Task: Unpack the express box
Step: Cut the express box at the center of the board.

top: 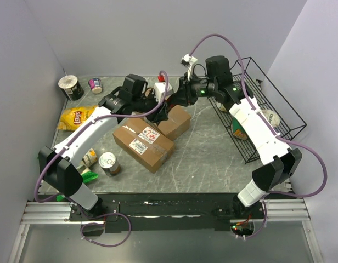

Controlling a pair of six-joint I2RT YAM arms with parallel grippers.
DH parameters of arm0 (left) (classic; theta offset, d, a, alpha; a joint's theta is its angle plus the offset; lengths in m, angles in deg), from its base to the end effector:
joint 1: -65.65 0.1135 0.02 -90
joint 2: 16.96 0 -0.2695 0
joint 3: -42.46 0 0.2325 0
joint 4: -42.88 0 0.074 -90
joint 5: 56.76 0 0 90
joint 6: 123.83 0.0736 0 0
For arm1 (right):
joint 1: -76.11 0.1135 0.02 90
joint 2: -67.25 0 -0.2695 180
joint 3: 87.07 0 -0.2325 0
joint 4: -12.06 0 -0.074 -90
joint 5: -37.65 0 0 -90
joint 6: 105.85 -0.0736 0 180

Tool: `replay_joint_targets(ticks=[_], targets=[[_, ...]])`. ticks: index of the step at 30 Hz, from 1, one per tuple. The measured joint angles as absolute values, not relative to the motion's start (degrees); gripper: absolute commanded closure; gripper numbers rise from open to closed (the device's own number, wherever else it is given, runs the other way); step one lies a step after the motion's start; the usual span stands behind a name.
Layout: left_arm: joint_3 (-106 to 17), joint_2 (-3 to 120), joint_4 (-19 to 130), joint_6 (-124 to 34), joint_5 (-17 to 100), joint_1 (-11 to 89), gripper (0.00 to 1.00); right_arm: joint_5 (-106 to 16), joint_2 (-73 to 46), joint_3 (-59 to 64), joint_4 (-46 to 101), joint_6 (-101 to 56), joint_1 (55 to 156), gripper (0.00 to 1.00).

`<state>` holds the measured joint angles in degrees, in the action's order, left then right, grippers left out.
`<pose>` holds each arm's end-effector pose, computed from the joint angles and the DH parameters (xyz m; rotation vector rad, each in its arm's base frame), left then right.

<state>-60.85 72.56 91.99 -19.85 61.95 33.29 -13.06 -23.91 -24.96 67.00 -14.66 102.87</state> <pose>0.2823 -0.2207 0.3583 1.1193 1.8845 -0.7284 0.2902 0.1985 0.4256 -0.9142 1.8717 0.9789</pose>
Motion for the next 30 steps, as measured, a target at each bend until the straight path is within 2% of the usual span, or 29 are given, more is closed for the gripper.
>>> replay_joint_targets(ticks=[6, 11, 19, 24, 27, 28, 30], targets=[[-58.5, 72.1, 88.8, -22.9, 75.8, 39.0, 0.54, -3.6, -23.9, -25.0, 68.2, -4.8, 100.1, 1.0], [-54.7, 71.5, 84.4, -25.6, 87.8, 44.4, 0.57, 2.1, -22.2, -22.6, 67.5, 0.6, 98.8, 1.0], [-55.5, 72.9, 82.6, -24.4, 97.8, 44.4, 0.57, 5.0, -20.8, -22.1, 67.1, 1.7, 98.8, 1.0], [-55.8, 74.0, 81.9, -24.2, 100.8, 44.5, 0.66, 4.7, -20.8, -22.2, 66.1, 0.4, 98.8, 1.0], [-55.8, 74.1, 81.6, -24.2, 101.9, 44.5, 0.87, 4.5, -20.8, -22.2, 65.2, -0.6, 98.8, 1.0], [-55.8, 74.1, 81.4, -23.3, 102.8, 44.5, 0.98, 4.3, -20.8, -22.3, 64.9, -1.2, 98.8, 1.0], [-55.8, 74.1, 81.1, -22.1, 103.9, 44.5, 0.99, 4.3, -20.8, -22.4, 64.5, -2.0, 98.6, 1.0]])
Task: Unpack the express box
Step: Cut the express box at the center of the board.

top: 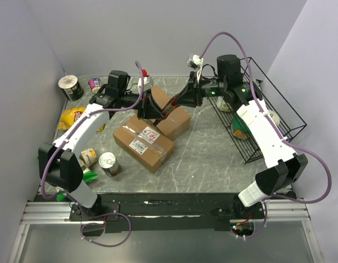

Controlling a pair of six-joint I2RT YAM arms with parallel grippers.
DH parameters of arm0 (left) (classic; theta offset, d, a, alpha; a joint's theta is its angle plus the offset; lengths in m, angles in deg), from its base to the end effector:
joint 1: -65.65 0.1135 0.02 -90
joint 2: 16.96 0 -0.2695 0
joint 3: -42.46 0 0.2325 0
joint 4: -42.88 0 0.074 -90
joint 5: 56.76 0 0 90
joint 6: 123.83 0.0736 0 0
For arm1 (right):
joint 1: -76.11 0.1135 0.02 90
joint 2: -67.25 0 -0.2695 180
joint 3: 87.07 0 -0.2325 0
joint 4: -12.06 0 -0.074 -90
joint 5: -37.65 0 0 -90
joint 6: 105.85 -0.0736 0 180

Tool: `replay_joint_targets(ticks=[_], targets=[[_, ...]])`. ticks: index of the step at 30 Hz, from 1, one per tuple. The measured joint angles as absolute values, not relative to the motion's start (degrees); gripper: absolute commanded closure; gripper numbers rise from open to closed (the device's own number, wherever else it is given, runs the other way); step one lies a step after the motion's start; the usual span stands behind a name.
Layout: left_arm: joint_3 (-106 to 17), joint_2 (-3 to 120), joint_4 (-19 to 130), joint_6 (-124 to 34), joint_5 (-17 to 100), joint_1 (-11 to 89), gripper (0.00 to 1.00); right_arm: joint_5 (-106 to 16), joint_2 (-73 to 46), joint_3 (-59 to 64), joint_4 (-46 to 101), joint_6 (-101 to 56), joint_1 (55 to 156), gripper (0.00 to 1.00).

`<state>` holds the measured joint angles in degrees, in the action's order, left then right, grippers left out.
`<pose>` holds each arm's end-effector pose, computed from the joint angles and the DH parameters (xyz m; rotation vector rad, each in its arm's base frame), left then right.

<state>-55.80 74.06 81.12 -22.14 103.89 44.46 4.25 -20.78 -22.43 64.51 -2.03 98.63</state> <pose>0.2917 -0.1876 0.3616 1.2228 1.5490 -1.3795 0.2730 0.1797 0.4410 -1.1754 1.5562 1.0796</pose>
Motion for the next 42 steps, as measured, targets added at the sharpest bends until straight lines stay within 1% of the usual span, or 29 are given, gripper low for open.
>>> replay_joint_targets(ticks=[1, 2, 3, 4, 5, 7, 11, 15, 16, 18, 19, 22, 31, 42], targets=[[-55.8, 74.1, 81.0, -21.7, 104.2, 44.5, 0.99, 4.2, -20.8, -22.5, 64.4, -2.6, 98.5, 0.97], [-56.0, 74.1, 81.1, -21.4, 104.4, 44.5, 0.99, 4.2, -20.8, -22.5, 64.1, -2.9, 98.5, 0.67], [-56.2, 74.2, 81.2, -21.0, 104.4, 44.5, 0.99, 4.1, -20.8, -22.6, 63.9, -3.3, 98.5, 0.5], [-56.6, 74.5, 81.6, -21.0, 104.6, 44.5, 0.99, 3.7, -20.9, -22.8, 63.8, -3.8, 98.5, 0.37], [-57.2, 74.8, 81.9, -21.0, 104.5, 44.5, 0.99, 3.1, -21.1, -23.4, 63.9, -4.6, 98.5, 0.2], [-58.3, 75.3, 82.3, -20.9, 103.8, 44.6, 0.99, 2.0, -21.3, -24.4, 64.1, -5.7, 98.4, 0.01], [-58.8, 75.4, 82.8, -20.7, 103.4, 44.7, 0.99, 3.8, -21.2, -25.8, 65.6, -5.1, 96.6, 0.0], [-60.0, 75.4, 83.7, -19.6, 102.6, 44.8, 0.99, 7.9, -21.2, -26.9, 72.8, 1.7, 94.8, 0.01], [-60.5, 75.4, 84.1, -19.4, 102.5, 44.9, 0.99, 9.0, -21.2, -27.1, 74.5, 3.2, 94.8, 0.06], [-61.6, 75.5, 84.5, -19.0, 102.4, 44.9, 0.99, 11.0, -21.4, -27.1, 76.4, 4.9, 94.9, 0.1], [-62.0, 75.5, 84.5, -18.9, 102.4, 44.9, 0.99, 12.2, -21.5, -27.1, 76.8, 5.1, 94.9, 0.14], [-62.9, 75.5, 84.2, -19.2, 102.6, 44.8, 0.99, 14.6, -22.5, -27.1, 75.8, 3.8, 95.1, 0.19], [-63.2, 76.6, 82.9, -21.2, 103.1, 43.6, 0.99, 13.7, -28.2, -29.6, 71.0, -1.2, 97.0, 0.27], [-63.5, 77.4, 81.1, -23.1, 103.1, 43.3, 0.99, 11.9, -29.4, -30.1, 71.5, 1.2, 98.8, 0.37]])
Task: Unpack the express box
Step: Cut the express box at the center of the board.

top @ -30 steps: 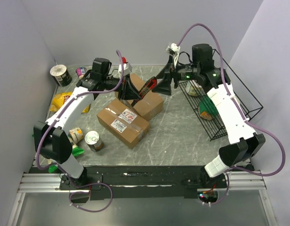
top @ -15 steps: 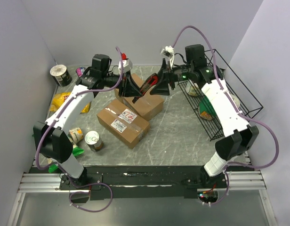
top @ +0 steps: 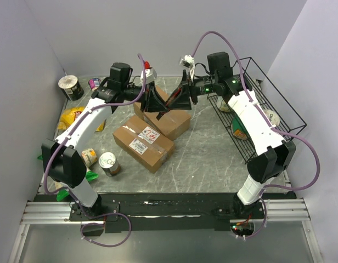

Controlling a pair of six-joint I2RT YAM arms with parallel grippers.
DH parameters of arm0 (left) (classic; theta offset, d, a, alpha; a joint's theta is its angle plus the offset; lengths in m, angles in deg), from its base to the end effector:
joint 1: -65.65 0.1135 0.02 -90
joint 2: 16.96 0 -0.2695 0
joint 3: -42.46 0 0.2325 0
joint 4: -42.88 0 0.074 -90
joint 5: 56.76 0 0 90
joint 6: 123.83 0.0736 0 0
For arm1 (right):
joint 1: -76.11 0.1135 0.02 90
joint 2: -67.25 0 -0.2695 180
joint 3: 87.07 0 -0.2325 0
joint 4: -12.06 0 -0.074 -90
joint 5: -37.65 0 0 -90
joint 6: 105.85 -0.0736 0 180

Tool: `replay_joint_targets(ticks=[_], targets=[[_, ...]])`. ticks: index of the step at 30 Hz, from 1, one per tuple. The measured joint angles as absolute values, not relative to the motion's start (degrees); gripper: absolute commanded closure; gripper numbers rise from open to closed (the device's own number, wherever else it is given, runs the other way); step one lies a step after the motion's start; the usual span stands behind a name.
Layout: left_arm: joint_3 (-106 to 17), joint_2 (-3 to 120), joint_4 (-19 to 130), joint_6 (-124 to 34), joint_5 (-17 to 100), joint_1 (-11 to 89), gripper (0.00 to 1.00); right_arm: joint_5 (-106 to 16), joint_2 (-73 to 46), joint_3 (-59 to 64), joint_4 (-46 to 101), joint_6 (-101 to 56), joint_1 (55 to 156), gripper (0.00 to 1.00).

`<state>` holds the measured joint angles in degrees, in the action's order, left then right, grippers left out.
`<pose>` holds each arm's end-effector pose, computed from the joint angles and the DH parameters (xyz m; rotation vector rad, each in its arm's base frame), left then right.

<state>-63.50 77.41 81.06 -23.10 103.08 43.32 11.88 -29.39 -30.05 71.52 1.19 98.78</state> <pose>0.3041 -0.1996 0.3845 1.2436 1.4895 -1.3487 0.2958 0.1954 0.4264 -1.2540 1.5692 1.2429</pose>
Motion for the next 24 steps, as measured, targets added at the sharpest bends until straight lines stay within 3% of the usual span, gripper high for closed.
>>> replay_joint_targets(ticks=[14, 17, 18, 24], targets=[[-64.4, 78.5, 80.1, -24.5, 104.4, 42.9, 0.99, 10.0, -29.5, -30.1, 72.5, 3.7, 99.7, 0.54], [-64.4, 78.5, 80.1, -24.7, 104.7, 42.9, 0.99, 9.8, -29.5, -30.1, 72.3, 3.7, 99.7, 0.69], [-64.4, 78.5, 80.1, -24.7, 105.0, 42.9, 0.99, 9.7, -29.7, -30.1, 72.3, 3.8, 99.7, 1.0], [-64.4, 78.5, 80.2, -25.6, 105.1, 42.9, 0.99, 8.5, -29.9, -30.6, 72.0, 2.7, 99.8, 1.0]])
